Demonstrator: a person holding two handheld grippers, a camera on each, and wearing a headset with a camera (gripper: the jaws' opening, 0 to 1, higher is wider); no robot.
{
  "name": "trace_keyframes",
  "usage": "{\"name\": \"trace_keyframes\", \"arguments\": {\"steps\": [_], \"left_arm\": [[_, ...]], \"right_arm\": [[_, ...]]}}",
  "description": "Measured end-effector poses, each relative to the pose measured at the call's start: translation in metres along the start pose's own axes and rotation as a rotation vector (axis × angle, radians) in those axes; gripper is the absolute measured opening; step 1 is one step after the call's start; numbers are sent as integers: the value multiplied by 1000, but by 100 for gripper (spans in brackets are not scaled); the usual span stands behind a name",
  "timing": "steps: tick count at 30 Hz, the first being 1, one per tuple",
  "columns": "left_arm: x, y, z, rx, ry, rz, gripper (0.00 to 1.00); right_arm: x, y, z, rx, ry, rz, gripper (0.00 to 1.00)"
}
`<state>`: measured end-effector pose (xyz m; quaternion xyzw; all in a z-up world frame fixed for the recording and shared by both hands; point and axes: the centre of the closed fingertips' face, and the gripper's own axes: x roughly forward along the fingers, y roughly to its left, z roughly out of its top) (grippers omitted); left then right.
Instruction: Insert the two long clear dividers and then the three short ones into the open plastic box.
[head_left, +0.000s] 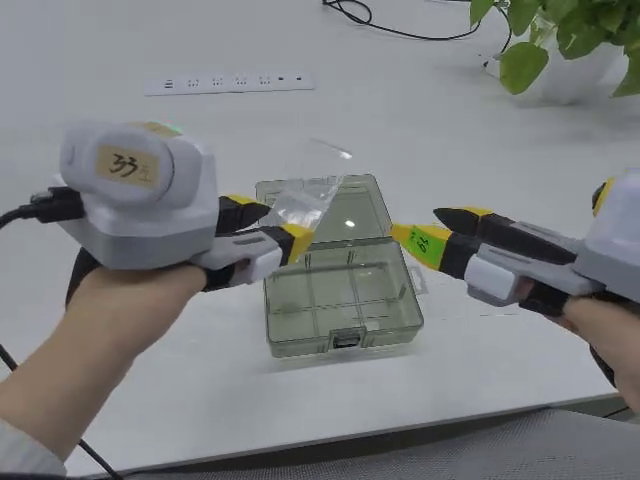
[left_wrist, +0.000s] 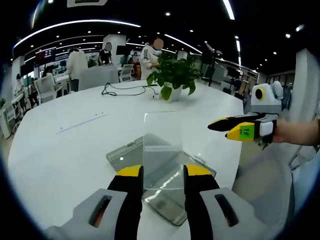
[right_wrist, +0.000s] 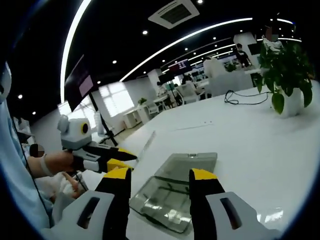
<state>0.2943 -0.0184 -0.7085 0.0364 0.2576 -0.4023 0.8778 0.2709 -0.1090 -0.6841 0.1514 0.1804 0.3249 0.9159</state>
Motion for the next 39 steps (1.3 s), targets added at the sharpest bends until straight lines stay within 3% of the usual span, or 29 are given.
{"name": "trace_keyframes", "arguments": {"steps": [8,14,17,24,39], "left_arm": [[8,-24,6,25,-16,-39,30],[13,-36,7,45,-20,-60,30],[15,-39,5,53,-15,-70,30],[17,-43,6,53,-21,-75,30],[21,-44,9,40,-44,-67,30]], "right_arm": [[11,4,4,100,-24,5,34],[16,4,9,216,-59,22,26],[18,4,10,229,-65,20,22],[21,1,8,308,-76,28,15],[21,5,5,379,-87,31,4]]}}
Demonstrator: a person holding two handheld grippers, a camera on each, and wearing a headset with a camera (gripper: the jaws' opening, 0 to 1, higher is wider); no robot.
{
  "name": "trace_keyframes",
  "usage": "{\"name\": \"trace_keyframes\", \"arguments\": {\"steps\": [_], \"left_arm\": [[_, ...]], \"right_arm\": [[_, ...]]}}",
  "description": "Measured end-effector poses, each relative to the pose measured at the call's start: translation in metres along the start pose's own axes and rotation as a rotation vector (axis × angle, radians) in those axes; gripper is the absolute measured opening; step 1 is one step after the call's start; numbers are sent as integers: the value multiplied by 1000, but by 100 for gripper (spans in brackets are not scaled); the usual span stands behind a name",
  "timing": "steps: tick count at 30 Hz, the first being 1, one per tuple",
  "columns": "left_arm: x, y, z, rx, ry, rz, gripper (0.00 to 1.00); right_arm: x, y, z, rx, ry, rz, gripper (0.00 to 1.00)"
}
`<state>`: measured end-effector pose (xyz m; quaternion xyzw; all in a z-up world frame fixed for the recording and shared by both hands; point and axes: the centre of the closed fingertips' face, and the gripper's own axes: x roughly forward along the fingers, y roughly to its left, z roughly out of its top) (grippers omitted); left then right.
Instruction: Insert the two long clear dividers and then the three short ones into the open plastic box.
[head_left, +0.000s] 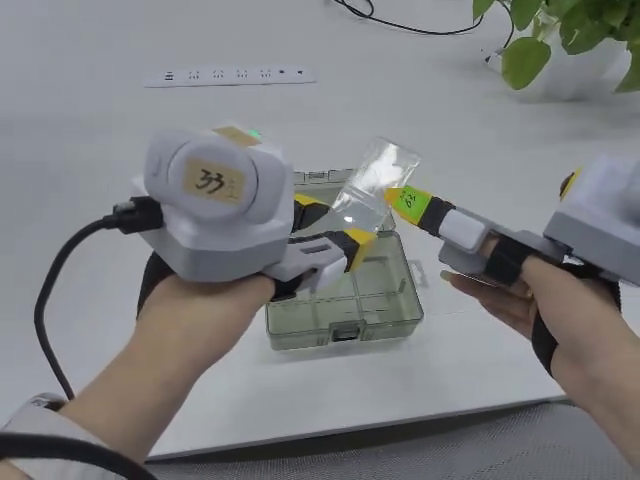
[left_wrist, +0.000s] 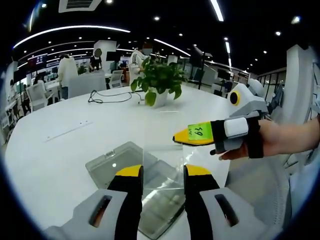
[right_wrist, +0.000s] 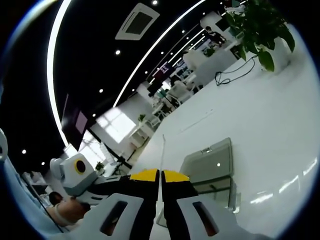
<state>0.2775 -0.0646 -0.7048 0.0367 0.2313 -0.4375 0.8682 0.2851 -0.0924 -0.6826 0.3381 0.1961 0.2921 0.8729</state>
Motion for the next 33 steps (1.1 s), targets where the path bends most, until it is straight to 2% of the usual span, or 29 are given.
{"name": "trace_keyframes", "arguments": {"steps": [8,19,25,33], "left_arm": [[0,-1,-1,-10,-6,2,30],[-2,-4,-4,15,4,-2,31],[-6,-10,-6,37,11,-8,47],[-11,-17,-7,52,22,-14,79]], "right_arm": [[0,2,-2,-4,8,-13,3],[-2,2,-5,21,41,-22,2],[-5,-1,-6,44,57,-32,2],[-9,1,-8,63,120,-19,2]]}}
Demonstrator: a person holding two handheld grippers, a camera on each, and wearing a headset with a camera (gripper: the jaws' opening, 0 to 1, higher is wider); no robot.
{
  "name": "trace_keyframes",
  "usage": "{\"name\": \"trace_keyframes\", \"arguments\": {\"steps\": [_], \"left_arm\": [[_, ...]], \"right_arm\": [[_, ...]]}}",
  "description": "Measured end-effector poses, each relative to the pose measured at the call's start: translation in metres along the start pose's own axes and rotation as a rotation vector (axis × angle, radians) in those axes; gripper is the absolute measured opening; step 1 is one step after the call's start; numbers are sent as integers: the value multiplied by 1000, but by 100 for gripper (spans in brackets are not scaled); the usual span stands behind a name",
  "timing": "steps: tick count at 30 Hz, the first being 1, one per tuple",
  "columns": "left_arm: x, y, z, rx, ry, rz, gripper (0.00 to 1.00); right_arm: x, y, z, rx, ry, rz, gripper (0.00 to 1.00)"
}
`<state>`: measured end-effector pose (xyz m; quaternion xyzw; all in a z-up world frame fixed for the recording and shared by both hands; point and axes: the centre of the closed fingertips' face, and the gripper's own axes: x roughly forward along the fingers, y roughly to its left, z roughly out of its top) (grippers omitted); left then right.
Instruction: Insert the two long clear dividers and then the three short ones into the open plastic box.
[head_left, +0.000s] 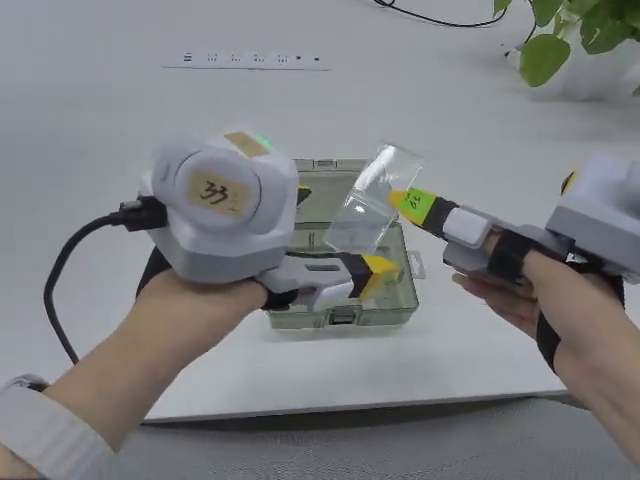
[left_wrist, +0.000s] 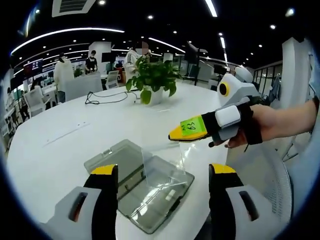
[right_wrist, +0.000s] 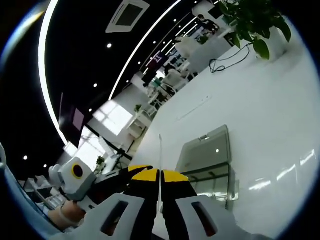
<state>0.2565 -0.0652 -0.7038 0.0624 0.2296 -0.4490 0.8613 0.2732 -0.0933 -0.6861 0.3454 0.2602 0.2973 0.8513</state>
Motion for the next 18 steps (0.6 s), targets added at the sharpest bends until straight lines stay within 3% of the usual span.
{"name": "trace_keyframes", "arguments": {"steps": [4,8,12,18], "left_arm": [[-2,-2,-1,40,11,4,100],[-7,-5,2,70,10,2,100],[-15,0,4,53,6,31,100],[-31,12,0,100,-1,56,100]], "right_arm": [[-3,1,-1,-7,41,3,2],[-9,1,0,-5,72,7,2],[-13,-1,3,-11,97,0,2],[-15,-3,4,-27,123,-37,2]]}}
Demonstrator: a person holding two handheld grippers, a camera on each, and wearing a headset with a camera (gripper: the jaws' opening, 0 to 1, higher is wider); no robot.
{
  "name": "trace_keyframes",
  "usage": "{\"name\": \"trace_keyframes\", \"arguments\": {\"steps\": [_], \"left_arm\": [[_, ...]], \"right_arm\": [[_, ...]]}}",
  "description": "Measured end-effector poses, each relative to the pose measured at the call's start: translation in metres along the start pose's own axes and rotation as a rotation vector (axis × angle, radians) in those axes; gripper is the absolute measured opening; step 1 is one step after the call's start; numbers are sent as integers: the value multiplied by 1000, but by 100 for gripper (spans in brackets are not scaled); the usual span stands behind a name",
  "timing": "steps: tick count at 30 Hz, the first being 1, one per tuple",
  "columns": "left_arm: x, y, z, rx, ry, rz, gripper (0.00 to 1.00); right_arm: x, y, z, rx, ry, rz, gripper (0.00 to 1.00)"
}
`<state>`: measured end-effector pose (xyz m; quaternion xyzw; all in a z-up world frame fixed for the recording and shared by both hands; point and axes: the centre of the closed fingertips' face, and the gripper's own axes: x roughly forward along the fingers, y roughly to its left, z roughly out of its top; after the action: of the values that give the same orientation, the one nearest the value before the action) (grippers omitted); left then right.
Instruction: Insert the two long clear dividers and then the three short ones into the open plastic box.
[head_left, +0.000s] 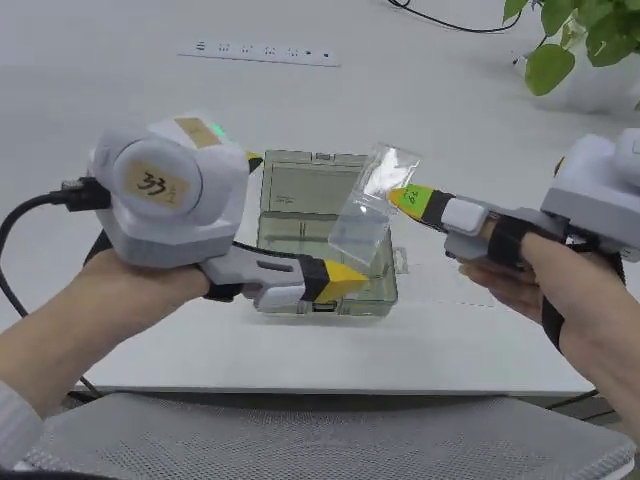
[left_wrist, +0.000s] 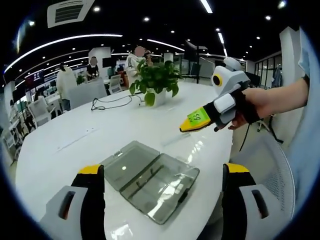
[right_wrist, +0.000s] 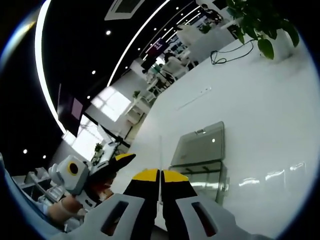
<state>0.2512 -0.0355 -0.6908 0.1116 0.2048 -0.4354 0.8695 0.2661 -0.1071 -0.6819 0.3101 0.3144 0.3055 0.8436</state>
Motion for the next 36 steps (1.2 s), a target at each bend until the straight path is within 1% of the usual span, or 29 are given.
{"name": "trace_keyframes", "arguments": {"steps": [2,3,4,5,6,8,9,10,11,13,15,17,18,19,21,23,24,25,26,28,30,32,34,35,36], "left_arm": [[-5,5,-2,11,-4,1,100],[-8,8,-3,8,-12,-12,100],[-12,11,-4,18,-28,-24,100],[-13,14,-6,32,-28,-30,100],[-16,18,-10,40,-14,-41,100],[-20,20,-13,54,-15,-70,100],[-23,24,-17,67,-13,-83,99],[-24,26,-19,71,-11,-88,99],[-24,29,-21,73,-10,-102,99],[-25,34,-25,79,-9,-114,98],[-26,38,-28,84,-16,-130,98],[-26,42,-31,74,-24,-141,98],[-26,43,-34,70,-21,-148,97],[-25,45,-36,67,-23,-154,97],[-25,48,-40,65,-29,-168,97],[-24,52,-44,64,-29,-176,97],[-24,53,-45,62,-32,-183,97],[-22,55,-47,57,-32,-192,96],[-22,57,-47,56,-35,-196,96],[-20,61,-49,52,-37,-205,96],[-20,64,-51,46,-40,-213,96],[-19,67,-52,48,-42,-221,96],[-17,70,-55,61,-41,-229,97],[-17,72,-57,64,-39,-231,97],[-16,74,-59,69,-36,-236,97]], "right_arm": [[2,1,-2,-8,15,-11,2],[3,1,-3,-19,24,-29,2],[5,2,-4,-31,37,-38,2],[7,1,-5,-36,40,-53,2],[7,-3,-10,-19,68,-92,2],[8,-5,-10,-57,74,-129,2],[8,-7,-12,-54,94,-158,2],[10,-6,-12,-49,93,-162,2],[9,-9,-14,-34,109,-186,2],[8,-13,-15,-48,123,-224,2],[8,-15,-13,-34,129,-250,2],[7,-19,-13,-22,152,-289,2],[8,-20,-13,-22,162,-297,2],[7,-23,-13,-21,183,-322,2],[10,-24,-12,-20,211,-340,2],[11,-26,-12,-31,247,-370,2],[12,-27,-10,-36,256,-383,2],[13,-27,-10,-32,279,-394,2],[14,-27,-9,-36,282,-398,2],[16,-27,-7,-36,308,-418,2],[17,-27,-6,-39,323,-431,2],[20,-27,-7,-39,347,-442,2],[23,-27,-10,-35,378,-454,2],[24,-28,-10,-33,384,-460,2],[24,-28,-13,-36,414,-466,2]]}}
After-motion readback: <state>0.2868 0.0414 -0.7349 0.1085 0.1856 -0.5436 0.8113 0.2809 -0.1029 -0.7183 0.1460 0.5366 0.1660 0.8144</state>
